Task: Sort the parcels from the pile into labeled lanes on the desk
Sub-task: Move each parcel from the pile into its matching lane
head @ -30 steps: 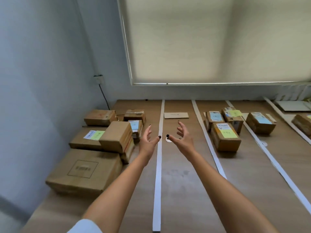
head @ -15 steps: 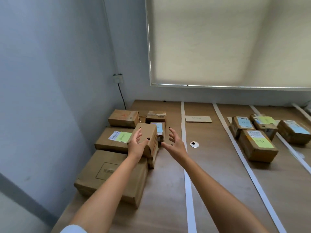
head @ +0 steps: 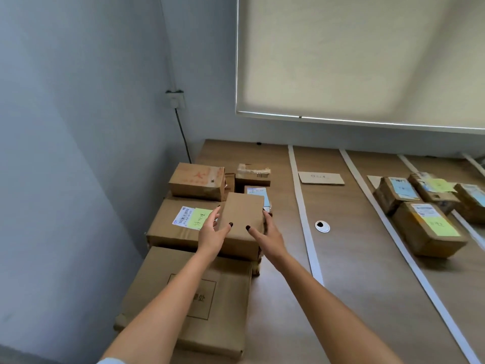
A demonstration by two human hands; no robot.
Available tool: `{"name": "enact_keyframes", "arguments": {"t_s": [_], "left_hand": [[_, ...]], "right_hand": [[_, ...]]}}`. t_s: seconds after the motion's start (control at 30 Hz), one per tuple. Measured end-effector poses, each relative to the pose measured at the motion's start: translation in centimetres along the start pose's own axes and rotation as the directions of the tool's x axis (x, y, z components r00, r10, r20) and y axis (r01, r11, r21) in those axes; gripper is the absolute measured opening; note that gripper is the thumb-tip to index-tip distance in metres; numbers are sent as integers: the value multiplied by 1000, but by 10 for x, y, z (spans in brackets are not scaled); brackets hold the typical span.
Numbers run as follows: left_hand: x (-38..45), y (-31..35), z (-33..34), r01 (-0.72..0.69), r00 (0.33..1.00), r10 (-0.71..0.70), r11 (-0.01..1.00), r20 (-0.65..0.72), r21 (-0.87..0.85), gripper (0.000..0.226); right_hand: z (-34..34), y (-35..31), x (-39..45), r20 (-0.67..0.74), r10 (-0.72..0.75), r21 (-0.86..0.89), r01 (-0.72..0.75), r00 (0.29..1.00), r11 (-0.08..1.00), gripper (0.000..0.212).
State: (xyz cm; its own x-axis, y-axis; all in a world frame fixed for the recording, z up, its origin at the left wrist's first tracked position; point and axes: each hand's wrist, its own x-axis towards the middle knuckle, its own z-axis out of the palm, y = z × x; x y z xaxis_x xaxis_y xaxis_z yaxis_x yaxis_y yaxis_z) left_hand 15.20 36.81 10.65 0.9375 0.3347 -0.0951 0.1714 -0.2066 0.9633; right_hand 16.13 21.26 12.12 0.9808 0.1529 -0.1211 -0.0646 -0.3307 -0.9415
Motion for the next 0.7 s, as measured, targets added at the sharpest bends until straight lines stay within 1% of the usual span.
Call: {"name": "enact_keyframes", "arguments": {"t_s": [0.07, 0.17, 0.23, 0.3, 0.5, 0.7], "left_hand": [[7, -9, 8, 11, 1000, -11, 1000, 9, -14, 58], [12, -21, 19, 31, 999, -32, 999, -7, -40, 60], [13, -26, 23, 46, 999, -47, 996, -18, -73, 61], [15, -28, 24, 64, 997, -66, 993, -25, -97, 63], [12, -21, 25, 81, 996, -85, 985, -22, -149, 59], [-8, 20, 43, -23, 1000, 24, 987, 6, -157, 52]], "right_hand": [[4, 9, 9, -5, 38, 8, -38, 999, 999, 75], [13, 25, 16, 28, 140, 89, -142, 990, 986, 78], [20, 33, 17, 50, 202, 103, -206, 978, 973, 75], [24, 38, 19, 47, 232, 96, -236, 972, 967, 74], [17, 35, 15, 43, 195, 129, -199, 980, 971, 67], [-29, 18, -1, 6, 97, 235, -96, 995, 967, 57]]}}
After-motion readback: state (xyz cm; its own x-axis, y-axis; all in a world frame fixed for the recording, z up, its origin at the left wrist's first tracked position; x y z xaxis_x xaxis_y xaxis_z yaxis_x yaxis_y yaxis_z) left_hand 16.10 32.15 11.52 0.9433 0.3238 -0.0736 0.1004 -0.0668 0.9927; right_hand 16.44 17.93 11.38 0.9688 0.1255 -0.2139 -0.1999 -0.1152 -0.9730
